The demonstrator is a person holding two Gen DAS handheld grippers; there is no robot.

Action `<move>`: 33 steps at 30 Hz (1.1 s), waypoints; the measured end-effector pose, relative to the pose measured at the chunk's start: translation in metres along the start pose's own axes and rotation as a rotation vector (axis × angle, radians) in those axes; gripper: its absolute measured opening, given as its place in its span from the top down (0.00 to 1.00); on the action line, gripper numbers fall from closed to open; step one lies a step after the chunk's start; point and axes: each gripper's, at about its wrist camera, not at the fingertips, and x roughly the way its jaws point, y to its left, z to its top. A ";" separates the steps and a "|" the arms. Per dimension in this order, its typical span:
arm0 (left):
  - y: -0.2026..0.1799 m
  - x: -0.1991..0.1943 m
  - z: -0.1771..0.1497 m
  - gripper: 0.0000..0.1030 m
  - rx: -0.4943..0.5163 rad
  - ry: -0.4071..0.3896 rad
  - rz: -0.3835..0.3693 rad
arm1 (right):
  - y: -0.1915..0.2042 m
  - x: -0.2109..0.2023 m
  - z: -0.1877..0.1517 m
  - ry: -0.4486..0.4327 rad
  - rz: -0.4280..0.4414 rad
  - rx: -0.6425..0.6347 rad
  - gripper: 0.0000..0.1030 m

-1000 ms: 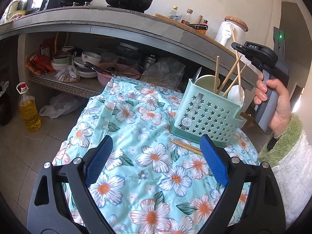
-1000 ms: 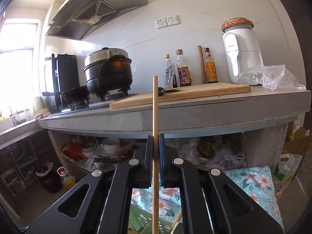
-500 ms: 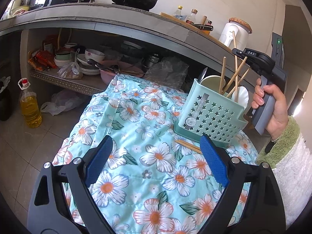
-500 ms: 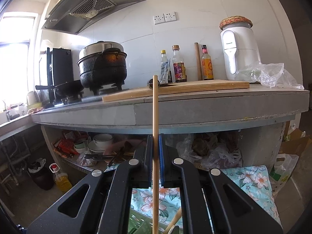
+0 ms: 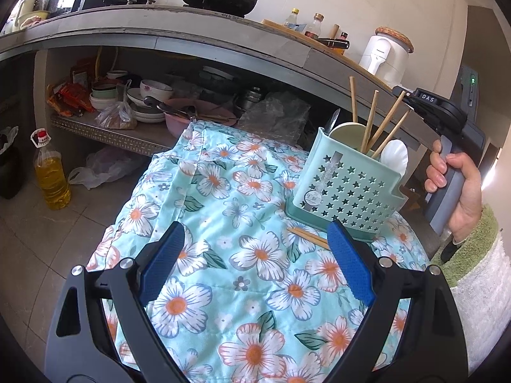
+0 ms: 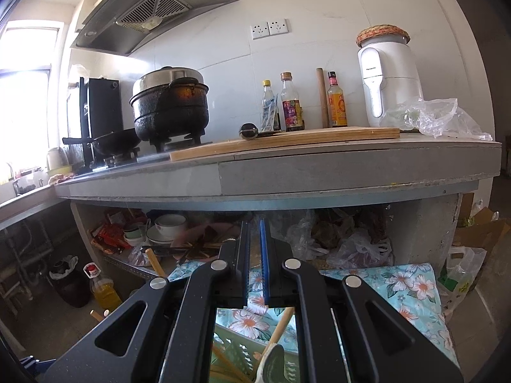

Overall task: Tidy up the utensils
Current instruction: 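Move both grippers down to the last two chopsticks on the quilt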

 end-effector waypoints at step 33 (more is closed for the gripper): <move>-0.026 0.084 -0.065 0.09 0.102 0.397 0.266 | -0.051 -0.030 -0.172 0.768 0.144 -0.061 0.57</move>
